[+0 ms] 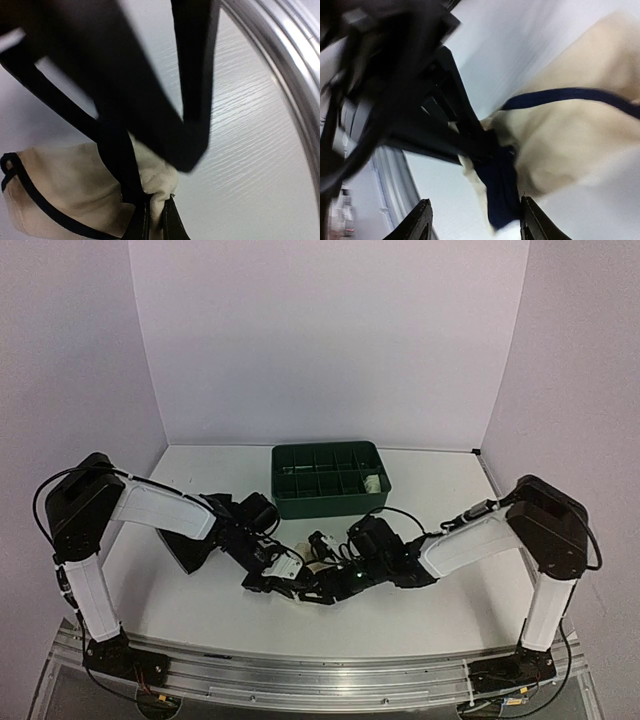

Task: Roll the underwear
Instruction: Roll the underwear to the center of the board.

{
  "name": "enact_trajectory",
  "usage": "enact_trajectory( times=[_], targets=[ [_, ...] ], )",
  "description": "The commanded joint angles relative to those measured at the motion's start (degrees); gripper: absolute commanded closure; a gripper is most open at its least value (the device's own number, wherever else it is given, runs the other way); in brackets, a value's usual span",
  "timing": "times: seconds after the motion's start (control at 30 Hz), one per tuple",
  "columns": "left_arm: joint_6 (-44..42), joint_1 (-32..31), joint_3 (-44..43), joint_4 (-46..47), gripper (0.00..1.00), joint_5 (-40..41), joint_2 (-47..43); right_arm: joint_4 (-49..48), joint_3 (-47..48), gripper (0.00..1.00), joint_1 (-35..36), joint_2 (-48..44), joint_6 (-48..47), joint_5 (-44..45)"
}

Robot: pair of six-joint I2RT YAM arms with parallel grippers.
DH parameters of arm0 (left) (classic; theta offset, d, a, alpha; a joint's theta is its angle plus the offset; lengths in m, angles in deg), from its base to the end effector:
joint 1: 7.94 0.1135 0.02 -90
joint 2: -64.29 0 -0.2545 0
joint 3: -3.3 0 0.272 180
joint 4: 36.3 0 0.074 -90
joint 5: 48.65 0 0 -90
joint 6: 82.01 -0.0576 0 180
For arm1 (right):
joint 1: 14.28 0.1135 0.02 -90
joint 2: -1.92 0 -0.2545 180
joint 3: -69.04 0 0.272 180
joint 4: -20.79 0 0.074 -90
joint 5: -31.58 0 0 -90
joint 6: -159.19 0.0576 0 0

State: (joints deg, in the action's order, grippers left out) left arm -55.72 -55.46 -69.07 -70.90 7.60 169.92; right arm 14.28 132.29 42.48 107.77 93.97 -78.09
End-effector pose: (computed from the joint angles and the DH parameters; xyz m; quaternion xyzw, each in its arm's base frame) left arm 0.2208 -0.2886 0.0965 0.8065 0.4844 -0.2562 0.2220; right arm 0.1994 0.3396 0.0987 -0.3164 0.8230 0.4070 0.2388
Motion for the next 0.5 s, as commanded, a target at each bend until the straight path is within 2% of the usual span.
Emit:
enact_trajectory(
  times=[0.0, 0.07, 0.23, 0.37, 0.47],
  targets=[
    [3.72, 3.05, -6.6, -17.7, 1.0, -12.0, 4.81, 0.25, -4.8, 0.42, 6.79, -10.08, -23.3, 16.13],
    [5.35, 4.01, -8.1, -19.2, 1.0, -13.77, 6.46, -0.54, -6.1, 0.41, 9.53, -11.22, -31.64, 20.37],
    [9.41, 5.04, -10.88, -20.36, 1.0, -16.19, 8.87, -2.14, -6.13, 0.41, 13.56, -9.29, -42.76, 26.47],
    [9.69, 6.5, -12.36, -23.01, 1.0, -19.41, 10.89, -2.64, -1.1, 0.4, 14.86, -3.54, -50.16, 33.14],
    [9.12, 6.96, -11.72, -22.43, 1.0, -19.12, 10.81, -3.04, 2.22, 0.4, 14.86, 0.79, -54.16, 34.12]
  ],
)
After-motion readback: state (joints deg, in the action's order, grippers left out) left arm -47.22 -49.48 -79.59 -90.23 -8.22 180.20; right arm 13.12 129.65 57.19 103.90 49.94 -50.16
